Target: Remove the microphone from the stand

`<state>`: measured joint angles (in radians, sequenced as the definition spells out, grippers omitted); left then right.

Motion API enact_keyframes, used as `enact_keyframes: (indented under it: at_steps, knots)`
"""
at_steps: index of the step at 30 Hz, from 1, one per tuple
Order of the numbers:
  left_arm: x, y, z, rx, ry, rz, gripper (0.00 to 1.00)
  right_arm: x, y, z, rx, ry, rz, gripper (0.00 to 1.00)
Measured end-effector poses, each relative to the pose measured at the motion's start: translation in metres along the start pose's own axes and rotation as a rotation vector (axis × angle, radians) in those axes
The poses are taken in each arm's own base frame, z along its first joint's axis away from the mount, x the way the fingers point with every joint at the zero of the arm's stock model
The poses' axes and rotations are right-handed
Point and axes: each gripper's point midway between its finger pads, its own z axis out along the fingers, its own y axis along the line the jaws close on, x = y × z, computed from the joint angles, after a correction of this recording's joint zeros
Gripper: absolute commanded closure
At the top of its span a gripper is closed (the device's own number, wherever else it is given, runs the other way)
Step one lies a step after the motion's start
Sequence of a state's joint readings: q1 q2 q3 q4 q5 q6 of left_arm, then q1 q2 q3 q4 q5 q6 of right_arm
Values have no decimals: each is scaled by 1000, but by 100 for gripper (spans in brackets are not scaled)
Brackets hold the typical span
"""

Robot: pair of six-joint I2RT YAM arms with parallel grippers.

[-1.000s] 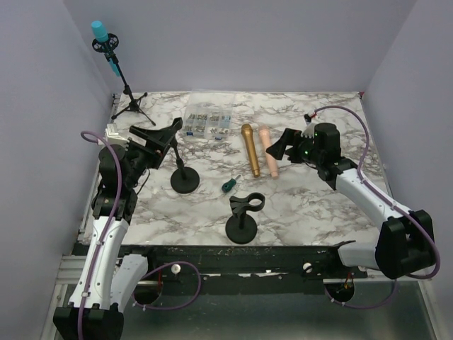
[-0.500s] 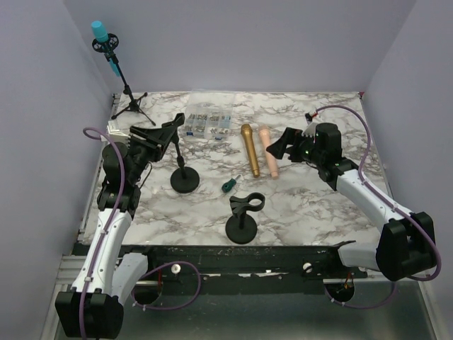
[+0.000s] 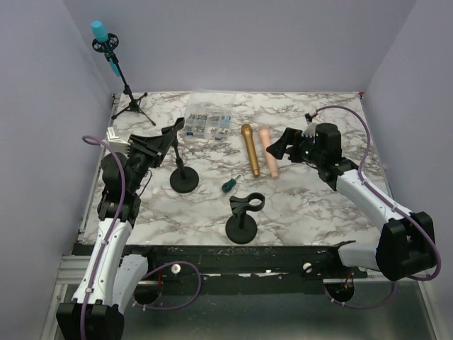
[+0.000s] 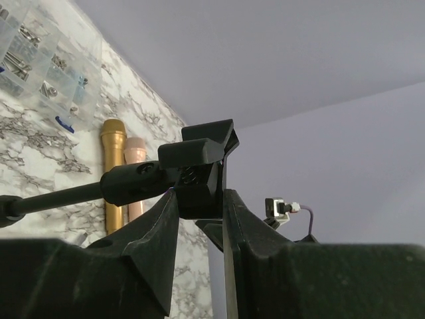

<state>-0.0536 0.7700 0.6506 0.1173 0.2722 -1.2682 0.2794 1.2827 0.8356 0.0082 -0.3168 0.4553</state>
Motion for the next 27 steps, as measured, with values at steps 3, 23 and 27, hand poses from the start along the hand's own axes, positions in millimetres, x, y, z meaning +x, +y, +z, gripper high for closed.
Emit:
enact_keyframes:
  at_steps: [3,23,27]
  knots:
    - [1,4,-6,5,-9,28,100,0,0,0,0,0,0,5]
    - [27,92,0,-151,41,92,100,9,-7,10,10,22,16,5]
    - [27,92,0,-147,42,108,100,10,-8,11,9,26,20,5]
